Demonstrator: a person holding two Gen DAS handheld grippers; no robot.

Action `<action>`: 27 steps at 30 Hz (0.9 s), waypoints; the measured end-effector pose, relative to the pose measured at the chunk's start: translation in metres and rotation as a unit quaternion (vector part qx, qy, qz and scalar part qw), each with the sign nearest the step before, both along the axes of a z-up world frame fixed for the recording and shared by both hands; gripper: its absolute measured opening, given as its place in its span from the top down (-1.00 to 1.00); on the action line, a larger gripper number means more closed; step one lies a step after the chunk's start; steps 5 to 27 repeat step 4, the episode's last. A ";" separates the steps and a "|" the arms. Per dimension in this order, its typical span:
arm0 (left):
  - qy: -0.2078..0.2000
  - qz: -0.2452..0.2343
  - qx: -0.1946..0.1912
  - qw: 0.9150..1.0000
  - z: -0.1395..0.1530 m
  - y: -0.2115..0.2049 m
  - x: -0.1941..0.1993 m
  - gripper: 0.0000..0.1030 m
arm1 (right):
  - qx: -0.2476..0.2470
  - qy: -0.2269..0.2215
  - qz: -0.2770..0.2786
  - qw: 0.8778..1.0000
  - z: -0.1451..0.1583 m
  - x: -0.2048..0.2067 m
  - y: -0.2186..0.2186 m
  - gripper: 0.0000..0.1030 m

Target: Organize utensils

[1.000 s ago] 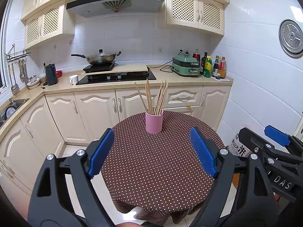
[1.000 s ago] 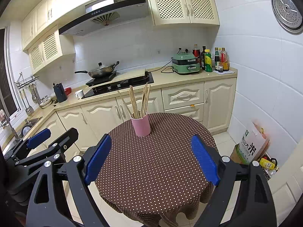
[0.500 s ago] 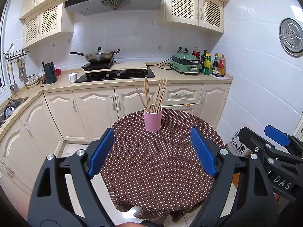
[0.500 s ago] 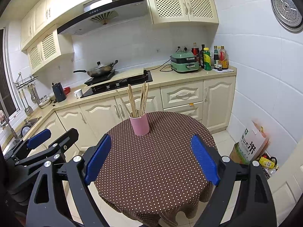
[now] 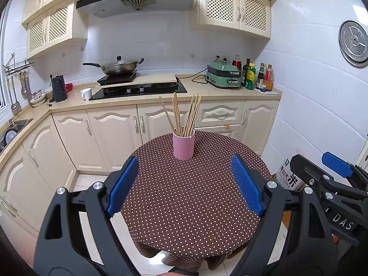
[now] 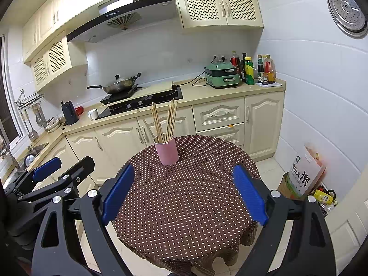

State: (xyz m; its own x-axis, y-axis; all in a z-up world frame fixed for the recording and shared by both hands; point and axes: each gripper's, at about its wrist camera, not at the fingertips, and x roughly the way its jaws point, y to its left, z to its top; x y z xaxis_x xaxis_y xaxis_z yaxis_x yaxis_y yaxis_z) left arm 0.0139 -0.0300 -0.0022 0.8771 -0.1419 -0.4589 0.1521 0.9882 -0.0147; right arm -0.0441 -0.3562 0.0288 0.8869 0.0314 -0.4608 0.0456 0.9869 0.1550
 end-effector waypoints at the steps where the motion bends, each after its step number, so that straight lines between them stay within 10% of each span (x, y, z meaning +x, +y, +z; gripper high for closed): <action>1: 0.000 0.000 0.000 1.000 0.000 -0.001 0.000 -0.58 | 0.000 0.000 0.000 1.000 0.000 -0.001 0.001 -0.64; 27: 0.002 0.000 0.002 1.000 0.000 -0.003 0.000 -0.58 | 0.001 0.001 0.000 1.000 0.000 -0.001 0.000 -0.64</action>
